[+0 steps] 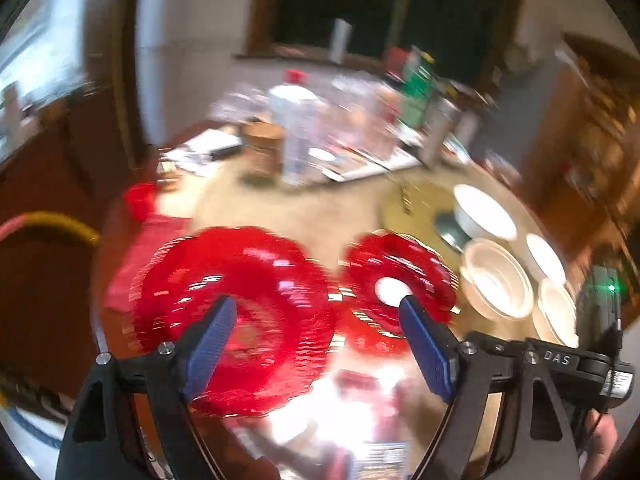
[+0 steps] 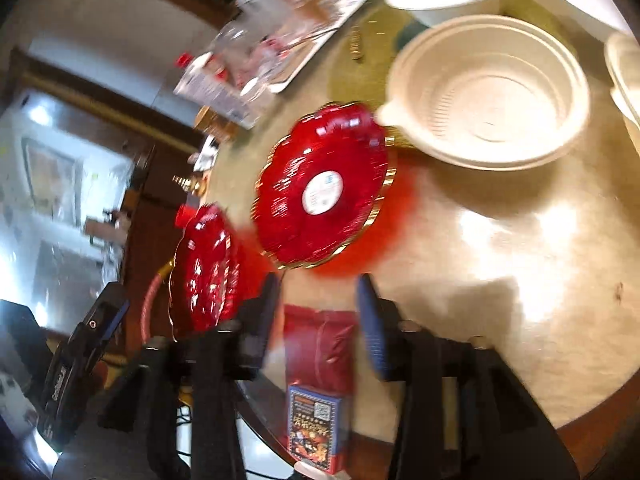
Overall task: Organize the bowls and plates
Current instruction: 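Lift the red wedding plate with the left gripper toward the other red plate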
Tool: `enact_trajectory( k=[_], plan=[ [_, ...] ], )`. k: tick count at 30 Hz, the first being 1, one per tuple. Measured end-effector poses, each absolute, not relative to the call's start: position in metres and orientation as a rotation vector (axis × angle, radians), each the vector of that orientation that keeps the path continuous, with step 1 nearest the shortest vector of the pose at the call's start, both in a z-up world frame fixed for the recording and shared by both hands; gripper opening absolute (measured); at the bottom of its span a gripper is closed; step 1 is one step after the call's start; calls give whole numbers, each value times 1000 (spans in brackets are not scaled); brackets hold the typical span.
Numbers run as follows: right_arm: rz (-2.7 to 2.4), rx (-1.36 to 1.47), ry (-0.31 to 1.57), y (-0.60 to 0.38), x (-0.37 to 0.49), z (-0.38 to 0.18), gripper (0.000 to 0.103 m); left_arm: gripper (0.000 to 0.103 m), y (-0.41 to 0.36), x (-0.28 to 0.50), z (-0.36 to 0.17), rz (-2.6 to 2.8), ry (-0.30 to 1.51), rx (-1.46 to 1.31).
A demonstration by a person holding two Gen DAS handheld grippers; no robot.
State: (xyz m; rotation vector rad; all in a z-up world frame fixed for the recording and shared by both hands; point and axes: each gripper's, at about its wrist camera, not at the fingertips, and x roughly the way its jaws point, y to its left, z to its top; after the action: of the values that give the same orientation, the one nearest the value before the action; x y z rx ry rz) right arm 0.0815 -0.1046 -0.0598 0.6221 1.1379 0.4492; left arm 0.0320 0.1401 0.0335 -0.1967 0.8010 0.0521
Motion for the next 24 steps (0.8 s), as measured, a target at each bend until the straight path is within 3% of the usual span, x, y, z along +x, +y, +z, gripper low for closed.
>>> enact_trajectory(
  k=[13,24],
  plan=[
    [435,784,1160,-116,124,-85,53,83,103,162,-11,4,1115,-236],
    [423,803,1194,-115,142,-103,53,82,105,202,-55,44,1236,-274]
  ],
)
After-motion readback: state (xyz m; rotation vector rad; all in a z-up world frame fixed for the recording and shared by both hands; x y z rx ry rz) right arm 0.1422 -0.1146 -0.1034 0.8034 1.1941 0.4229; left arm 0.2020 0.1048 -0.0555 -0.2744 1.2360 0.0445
